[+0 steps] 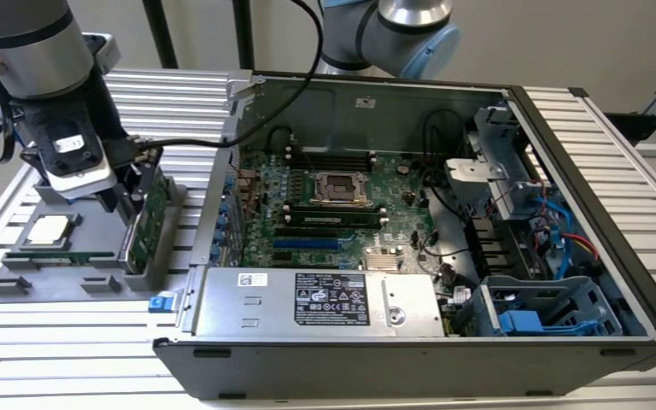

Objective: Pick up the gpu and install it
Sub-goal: 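Pick up the gpu and move the gpu toward the slot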

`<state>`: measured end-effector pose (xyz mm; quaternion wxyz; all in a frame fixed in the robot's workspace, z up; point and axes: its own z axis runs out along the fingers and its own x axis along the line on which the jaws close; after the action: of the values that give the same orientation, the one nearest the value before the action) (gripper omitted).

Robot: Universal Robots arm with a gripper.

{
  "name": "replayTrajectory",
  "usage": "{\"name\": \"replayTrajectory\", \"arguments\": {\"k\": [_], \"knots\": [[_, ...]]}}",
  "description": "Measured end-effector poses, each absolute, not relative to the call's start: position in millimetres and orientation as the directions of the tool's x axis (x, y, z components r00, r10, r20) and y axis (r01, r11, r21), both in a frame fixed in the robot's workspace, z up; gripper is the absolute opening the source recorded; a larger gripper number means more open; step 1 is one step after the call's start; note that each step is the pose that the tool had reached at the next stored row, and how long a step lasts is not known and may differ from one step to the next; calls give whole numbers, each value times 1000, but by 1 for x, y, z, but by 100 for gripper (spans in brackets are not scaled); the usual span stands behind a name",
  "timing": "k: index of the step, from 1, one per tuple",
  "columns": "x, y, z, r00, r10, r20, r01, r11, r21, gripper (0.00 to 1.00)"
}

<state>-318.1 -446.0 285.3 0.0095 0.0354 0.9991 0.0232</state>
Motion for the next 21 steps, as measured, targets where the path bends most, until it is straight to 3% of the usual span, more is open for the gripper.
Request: {"name": "replayTrajectory", "arguments": {"k": [21], "knots": [[-318,-446,279,-997,71,-17,70,996,47,100]]}}
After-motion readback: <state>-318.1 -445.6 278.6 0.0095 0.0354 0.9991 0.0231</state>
